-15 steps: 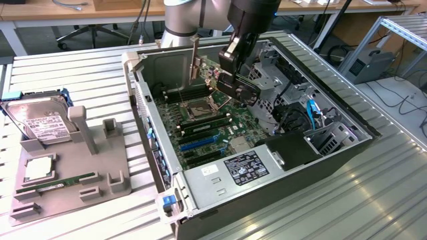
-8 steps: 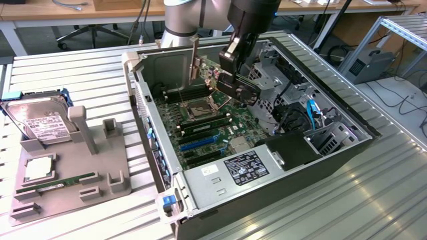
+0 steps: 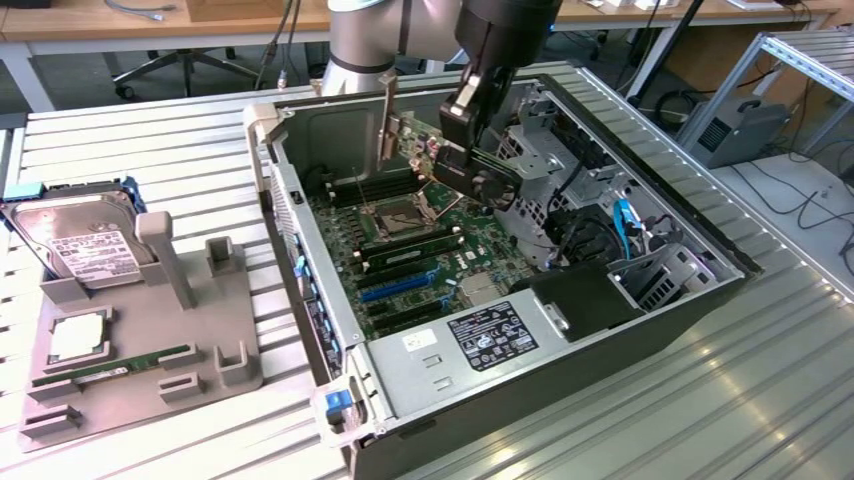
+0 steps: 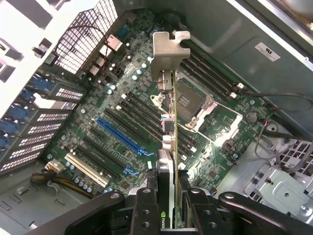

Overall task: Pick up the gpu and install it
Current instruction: 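Insert the gpu into the slot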

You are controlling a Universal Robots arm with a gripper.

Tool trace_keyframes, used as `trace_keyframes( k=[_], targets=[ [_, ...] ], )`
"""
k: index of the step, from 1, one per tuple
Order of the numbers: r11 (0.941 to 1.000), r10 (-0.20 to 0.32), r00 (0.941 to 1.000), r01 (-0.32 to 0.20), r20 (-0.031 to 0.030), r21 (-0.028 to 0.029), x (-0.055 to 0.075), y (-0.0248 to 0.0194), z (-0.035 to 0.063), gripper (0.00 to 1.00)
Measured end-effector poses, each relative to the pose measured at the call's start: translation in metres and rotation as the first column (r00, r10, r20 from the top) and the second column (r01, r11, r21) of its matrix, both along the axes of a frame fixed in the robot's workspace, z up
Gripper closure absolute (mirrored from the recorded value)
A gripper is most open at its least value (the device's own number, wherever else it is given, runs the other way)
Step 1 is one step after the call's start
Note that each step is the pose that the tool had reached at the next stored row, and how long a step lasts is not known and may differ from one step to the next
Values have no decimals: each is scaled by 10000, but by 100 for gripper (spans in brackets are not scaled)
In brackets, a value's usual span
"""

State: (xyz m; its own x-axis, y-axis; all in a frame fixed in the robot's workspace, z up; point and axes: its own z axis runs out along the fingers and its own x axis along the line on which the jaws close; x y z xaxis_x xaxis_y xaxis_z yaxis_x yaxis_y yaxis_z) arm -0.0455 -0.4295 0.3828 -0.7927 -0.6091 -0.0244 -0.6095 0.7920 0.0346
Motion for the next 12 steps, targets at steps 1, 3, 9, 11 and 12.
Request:
trace_keyframes(
  k=[1, 3, 9, 11, 12],
  targets=[
    [10000, 21, 10000, -21, 0, 0, 0, 0, 0, 73],
    [10000, 64, 10000, -64, 0, 0, 1, 0, 0, 73],
    [9998, 182, 9998, -182, 0, 0, 1, 0, 0, 73],
    [9997, 240, 9997, -240, 0, 0, 1, 0, 0, 73],
    [9997, 258, 9997, -258, 0, 0, 1, 0, 0, 73]
  ],
)
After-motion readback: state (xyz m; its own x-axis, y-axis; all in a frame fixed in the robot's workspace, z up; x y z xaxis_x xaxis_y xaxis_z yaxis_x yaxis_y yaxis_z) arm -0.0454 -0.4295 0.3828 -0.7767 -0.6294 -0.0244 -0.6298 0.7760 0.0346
